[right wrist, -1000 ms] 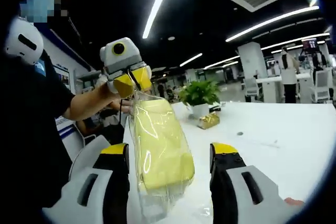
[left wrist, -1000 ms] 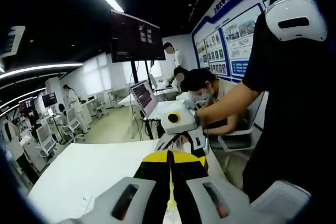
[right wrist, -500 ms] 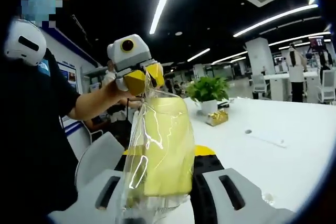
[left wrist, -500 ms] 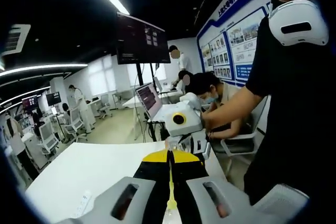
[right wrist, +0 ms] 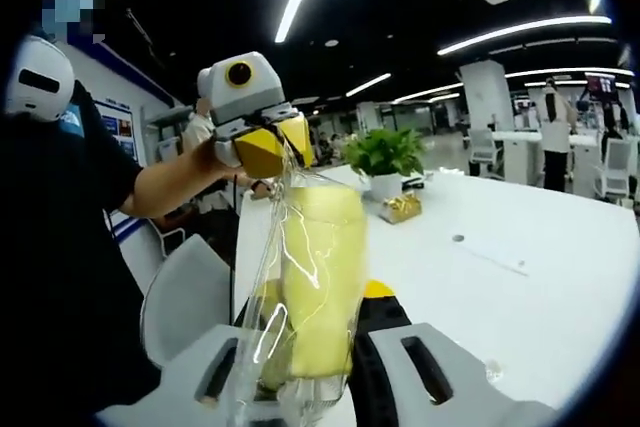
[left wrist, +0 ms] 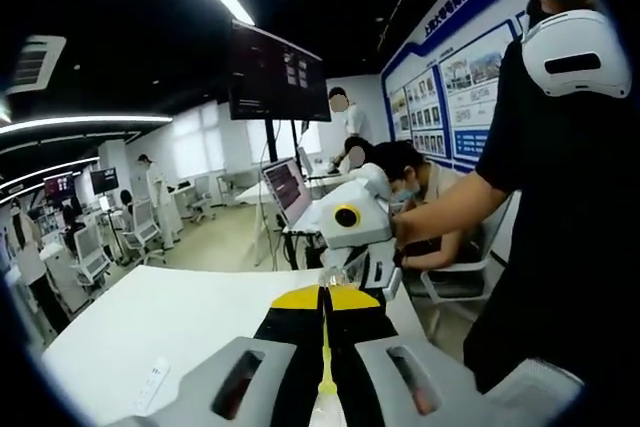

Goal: Compare the silicone blocks by pressing each to a similar depth, holding the contact briefly, and releasing to observe deformation and rebound differences across the visible hardness samples.

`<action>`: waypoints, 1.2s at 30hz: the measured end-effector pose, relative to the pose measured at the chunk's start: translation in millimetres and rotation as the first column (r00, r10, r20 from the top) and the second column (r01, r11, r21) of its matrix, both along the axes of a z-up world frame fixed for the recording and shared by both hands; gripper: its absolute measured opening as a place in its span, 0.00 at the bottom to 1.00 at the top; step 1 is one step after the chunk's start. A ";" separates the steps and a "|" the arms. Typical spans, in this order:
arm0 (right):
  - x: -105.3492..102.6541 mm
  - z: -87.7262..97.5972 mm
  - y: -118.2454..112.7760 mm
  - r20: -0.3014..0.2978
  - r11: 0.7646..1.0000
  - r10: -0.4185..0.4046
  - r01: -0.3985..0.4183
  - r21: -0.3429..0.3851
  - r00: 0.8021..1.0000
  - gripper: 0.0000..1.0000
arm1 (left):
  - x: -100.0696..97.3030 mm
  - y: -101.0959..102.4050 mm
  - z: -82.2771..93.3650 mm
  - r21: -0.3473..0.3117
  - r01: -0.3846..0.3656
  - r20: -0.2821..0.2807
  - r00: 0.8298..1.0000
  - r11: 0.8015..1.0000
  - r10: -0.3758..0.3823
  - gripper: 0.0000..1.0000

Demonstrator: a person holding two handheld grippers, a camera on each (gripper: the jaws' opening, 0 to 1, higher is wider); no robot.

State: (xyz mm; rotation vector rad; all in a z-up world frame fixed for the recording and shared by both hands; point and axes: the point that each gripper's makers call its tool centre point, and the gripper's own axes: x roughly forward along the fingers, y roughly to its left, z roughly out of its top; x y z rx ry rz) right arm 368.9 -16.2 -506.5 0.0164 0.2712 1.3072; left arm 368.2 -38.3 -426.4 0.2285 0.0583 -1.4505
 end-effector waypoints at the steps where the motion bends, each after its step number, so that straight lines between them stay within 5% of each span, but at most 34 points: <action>1: 1.9 0.1 -1.1 0.017 1.000 -0.009 0.009 -0.010 1.000 0.08 | -0.6 -0.2 0.4 -0.002 0.001 -0.001 1.000 1.000 -0.001 0.00; 16: 6.8 -12.2 -7.6 0.062 0.998 -0.007 0.011 -0.057 0.998 0.09 | -2.0 -3.1 -11.8 0.036 -0.030 0.005 1.000 0.999 0.030 0.00; 19: 7.0 -9.1 -7.0 0.116 0.999 -0.007 0.012 -0.042 0.993 0.12 | -3.3 -2.8 -9.2 0.026 -0.023 -0.005 1.000 0.999 0.023 0.00; 21: 7.3 -10.9 -7.7 0.075 1.000 -0.005 0.007 -0.028 0.997 0.13 | -2.6 -3.0 -9.8 0.031 -0.029 -0.012 0.999 0.999 0.030 0.00; 25: 5.8 -16.7 -8.0 0.088 0.999 -0.014 0.018 -0.039 0.996 0.16 | -6.3 -3.5 -15.3 0.053 -0.017 -0.033 0.999 0.998 0.018 0.00; 27: -2.7 -19.3 -5.7 0.012 1.000 0.012 -0.012 -0.017 1.000 0.17 | -7.2 -2.5 -16.2 0.050 -0.020 -0.039 0.999 0.999 0.021 0.00; 36: -4.8 -34.0 -4.7 -0.002 0.999 0.003 -0.003 -0.050 1.000 0.26 | -13.8 -0.4 -26.9 0.055 -0.012 -0.069 0.998 0.998 0.016 0.00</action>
